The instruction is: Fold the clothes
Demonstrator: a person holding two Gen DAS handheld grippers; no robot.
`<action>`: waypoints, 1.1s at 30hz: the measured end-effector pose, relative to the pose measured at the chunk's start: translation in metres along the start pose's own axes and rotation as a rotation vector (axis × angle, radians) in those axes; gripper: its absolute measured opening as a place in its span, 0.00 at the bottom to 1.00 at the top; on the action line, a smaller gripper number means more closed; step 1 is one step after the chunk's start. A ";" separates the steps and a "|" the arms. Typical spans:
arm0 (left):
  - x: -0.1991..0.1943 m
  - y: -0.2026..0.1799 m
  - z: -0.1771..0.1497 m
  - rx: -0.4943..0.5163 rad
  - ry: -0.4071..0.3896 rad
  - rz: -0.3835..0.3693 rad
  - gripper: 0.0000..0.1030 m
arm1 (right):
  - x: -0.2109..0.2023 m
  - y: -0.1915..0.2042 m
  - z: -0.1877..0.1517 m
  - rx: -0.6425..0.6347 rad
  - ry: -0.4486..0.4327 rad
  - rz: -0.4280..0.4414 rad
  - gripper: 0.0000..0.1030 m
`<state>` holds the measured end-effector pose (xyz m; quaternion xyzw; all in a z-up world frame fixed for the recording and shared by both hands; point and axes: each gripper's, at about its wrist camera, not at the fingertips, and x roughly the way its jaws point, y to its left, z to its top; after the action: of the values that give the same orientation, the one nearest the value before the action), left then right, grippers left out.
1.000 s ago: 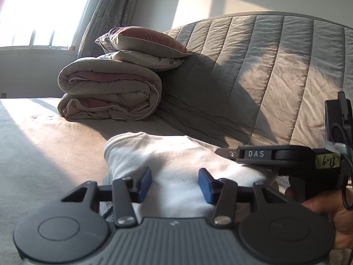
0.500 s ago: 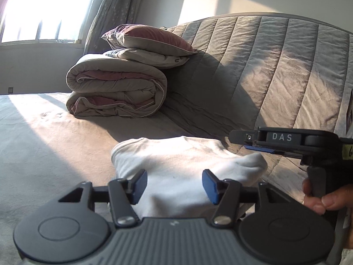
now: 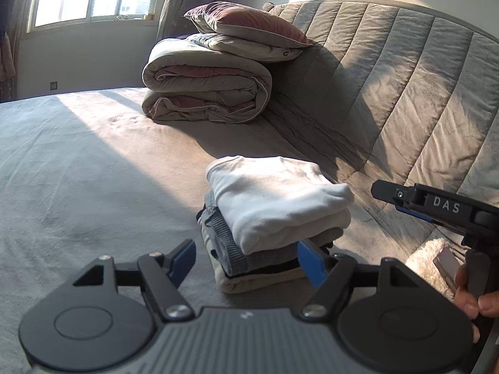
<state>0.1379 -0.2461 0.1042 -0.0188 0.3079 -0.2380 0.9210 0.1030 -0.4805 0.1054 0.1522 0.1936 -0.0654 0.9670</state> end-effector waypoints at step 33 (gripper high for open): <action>-0.066 -0.001 -0.035 0.000 0.223 0.130 0.99 | -0.090 0.055 -0.034 -0.008 0.167 -0.134 1.00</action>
<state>0.0712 -0.2136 0.1134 0.0278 0.4092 -0.1785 0.8944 0.0190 -0.4112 0.1253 0.1399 0.2837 -0.1163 0.9415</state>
